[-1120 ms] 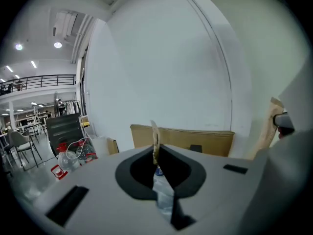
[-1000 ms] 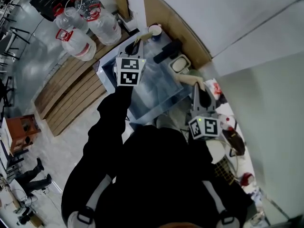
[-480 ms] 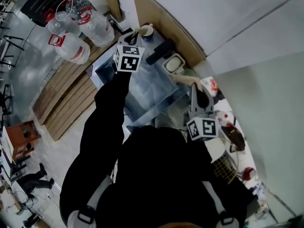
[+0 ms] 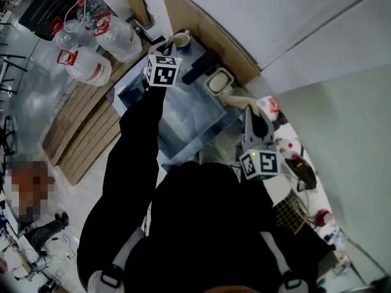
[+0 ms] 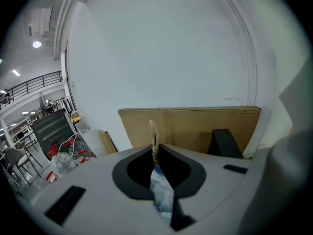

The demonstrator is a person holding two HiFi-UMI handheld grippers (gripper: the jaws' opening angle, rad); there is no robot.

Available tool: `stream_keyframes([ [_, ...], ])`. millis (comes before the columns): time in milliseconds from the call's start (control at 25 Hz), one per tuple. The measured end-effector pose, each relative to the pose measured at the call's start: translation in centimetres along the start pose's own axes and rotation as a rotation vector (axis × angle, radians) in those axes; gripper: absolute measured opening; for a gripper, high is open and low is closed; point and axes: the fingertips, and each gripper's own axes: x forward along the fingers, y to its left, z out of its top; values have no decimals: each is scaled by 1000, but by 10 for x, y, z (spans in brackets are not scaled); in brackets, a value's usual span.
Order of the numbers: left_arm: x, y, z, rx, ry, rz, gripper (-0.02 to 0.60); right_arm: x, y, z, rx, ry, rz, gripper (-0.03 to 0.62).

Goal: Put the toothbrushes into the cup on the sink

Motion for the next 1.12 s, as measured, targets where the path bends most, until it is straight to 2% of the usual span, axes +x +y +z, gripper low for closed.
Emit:
stream_keyframes([
  [120, 5, 0, -4, -37, 10, -4, 8, -1, -3, -2, 4, 2, -6, 40],
  [320, -8, -1, -1, -62, -24, -3, 84, -4, -5, -2, 3, -3, -17, 40],
  [720, -62, -7, 13, -55, -127, 1, 84, -16, -2, 6, -12, -22, -38, 40],
  [1120, -143, -30, 9, -120, -266, 5, 56, -36, 1, 18, -27, -57, -60, 40],
])
